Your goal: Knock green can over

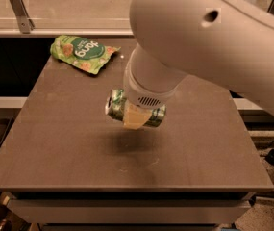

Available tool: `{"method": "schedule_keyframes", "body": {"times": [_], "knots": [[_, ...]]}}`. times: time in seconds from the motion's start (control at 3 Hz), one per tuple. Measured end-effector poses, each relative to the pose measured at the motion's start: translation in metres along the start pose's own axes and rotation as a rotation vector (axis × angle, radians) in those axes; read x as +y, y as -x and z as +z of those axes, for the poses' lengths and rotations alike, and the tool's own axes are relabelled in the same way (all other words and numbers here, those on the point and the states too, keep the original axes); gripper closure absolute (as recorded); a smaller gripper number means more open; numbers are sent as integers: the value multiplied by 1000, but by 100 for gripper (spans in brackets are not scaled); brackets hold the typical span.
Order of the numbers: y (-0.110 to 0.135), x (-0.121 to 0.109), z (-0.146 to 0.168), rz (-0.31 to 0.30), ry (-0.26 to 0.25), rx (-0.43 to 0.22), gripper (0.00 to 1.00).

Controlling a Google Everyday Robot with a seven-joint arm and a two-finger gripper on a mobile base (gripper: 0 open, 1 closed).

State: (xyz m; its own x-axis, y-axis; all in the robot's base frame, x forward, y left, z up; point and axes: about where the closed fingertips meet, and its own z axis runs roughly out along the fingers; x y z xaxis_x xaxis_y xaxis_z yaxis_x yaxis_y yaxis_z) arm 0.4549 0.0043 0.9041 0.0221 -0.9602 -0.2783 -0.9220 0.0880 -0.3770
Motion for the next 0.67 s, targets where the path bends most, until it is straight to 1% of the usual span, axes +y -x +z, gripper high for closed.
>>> {"method": "schedule_keyframes", "body": {"times": [0.33,0.67], "knots": [[1,0,12,-30,44,52,100],[2,1,25,-63,76,104,100]]}}
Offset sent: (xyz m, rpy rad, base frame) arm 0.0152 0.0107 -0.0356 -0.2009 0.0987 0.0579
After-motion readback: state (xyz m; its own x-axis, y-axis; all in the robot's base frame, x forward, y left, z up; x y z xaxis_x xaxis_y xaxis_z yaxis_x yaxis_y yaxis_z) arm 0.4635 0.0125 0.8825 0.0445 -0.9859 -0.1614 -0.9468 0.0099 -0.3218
